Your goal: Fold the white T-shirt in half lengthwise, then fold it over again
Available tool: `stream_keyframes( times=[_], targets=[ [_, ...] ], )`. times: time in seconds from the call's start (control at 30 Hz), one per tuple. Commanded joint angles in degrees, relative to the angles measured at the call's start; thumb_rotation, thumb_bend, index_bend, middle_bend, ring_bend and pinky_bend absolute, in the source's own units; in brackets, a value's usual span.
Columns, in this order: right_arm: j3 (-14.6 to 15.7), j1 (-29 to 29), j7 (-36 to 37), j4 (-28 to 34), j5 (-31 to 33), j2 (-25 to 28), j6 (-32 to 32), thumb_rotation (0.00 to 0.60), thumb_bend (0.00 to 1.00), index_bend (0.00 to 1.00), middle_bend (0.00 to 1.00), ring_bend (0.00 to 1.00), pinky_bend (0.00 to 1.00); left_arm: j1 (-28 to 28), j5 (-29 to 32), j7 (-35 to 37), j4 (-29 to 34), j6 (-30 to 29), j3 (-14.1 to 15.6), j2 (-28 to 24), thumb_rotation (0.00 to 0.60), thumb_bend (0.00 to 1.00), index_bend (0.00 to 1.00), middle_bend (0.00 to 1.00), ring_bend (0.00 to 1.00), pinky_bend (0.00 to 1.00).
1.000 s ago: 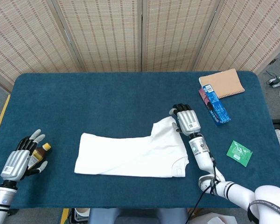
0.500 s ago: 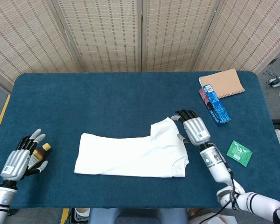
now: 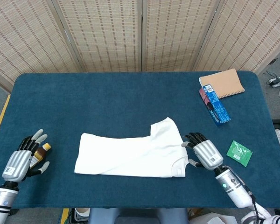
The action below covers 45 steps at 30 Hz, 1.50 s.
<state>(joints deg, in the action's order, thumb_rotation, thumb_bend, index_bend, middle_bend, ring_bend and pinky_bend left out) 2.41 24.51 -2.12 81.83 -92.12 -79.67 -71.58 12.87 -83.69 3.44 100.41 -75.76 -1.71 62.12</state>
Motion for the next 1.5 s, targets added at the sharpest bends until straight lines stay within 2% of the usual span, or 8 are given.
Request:
stream_keyframes(
  times=[0.03, 0.13, 0.3, 0.5, 0.7, 0.9, 1.1, 1.5],
  targets=[
    [0.15, -0.31, 0.49, 0.37, -1.02, 0.50, -0.97, 0.600, 0.17, 0.34, 0.21, 0.12, 0.15, -0.05, -0.06, -0.01, -0.13, -0.01, 0.05, -0.01, 0.600, 0.32, 0.00, 0.00, 0.00, 0.00],
    [-0.45, -0.80, 0.73, 1.40, -2.32, 1.41, -3.51, 0.600, 0.17, 0.34, 0.22, 0.12, 0.15, -0.15, -0.37, -0.19, -1.09, -0.37, 0.03, 0.25, 0.600, 0.32, 0.04, 0.00, 0.00, 0.00],
    [-1.98, -1.63, 0.02, 4.87, -3.38, 4.29, -7.16, 0.600, 0.17, 0.35, 0.23, 0.12, 0.15, 0.19, -2.42, -0.04, -3.22, -0.56, 0.40, 0.56, 0.600, 0.32, 0.22, 0.00, 0.00, 0.00],
    [-3.07, -2.22, -1.23, 8.50, -4.51, 7.40, -9.48, 0.600, 0.17, 0.36, 0.24, 0.12, 0.15, 2.82, -6.95, 1.18, -7.72, 1.38, 0.95, 1.47, 0.600, 0.32, 0.30, 0.00, 0.00, 0.00],
    [-3.21, -3.57, -2.24, 11.19, -5.05, 9.58, -11.19, 0.600, 0.17, 0.36, 0.24, 0.12, 0.15, 7.64, -11.31, 4.27, -15.47, 4.54, 0.66, 4.64, 0.600, 0.32, 0.35, 0.02, 0.00, 0.00],
    [-3.26, -4.80, -2.79, 12.66, -5.05, 10.95, -12.03, 0.600, 0.17, 0.36, 0.24, 0.12, 0.15, 13.83, -18.21, 8.89, -26.93, 6.14, 1.49, 10.02, 0.600, 0.32, 0.38, 0.04, 0.00, 0.00],
    [-3.32, -5.62, -3.18, 13.47, -5.20, 11.58, -12.39, 0.600, 0.17, 0.36, 0.24, 0.12, 0.15, 17.92, -21.83, 8.12, -36.24, 6.17, 2.24, 15.69, 0.600, 0.27, 0.37, 0.04, 0.00, 0.00],
    [-3.69, -6.73, -3.01, 13.32, -4.24, 11.53, -11.94, 0.600, 0.17, 0.36, 0.24, 0.12, 0.15, 21.02, -25.28, 8.96, -53.79, 2.22, 5.44, 26.06, 0.600, 0.23, 0.34, 0.04, 0.00, 0.00]
  ],
)
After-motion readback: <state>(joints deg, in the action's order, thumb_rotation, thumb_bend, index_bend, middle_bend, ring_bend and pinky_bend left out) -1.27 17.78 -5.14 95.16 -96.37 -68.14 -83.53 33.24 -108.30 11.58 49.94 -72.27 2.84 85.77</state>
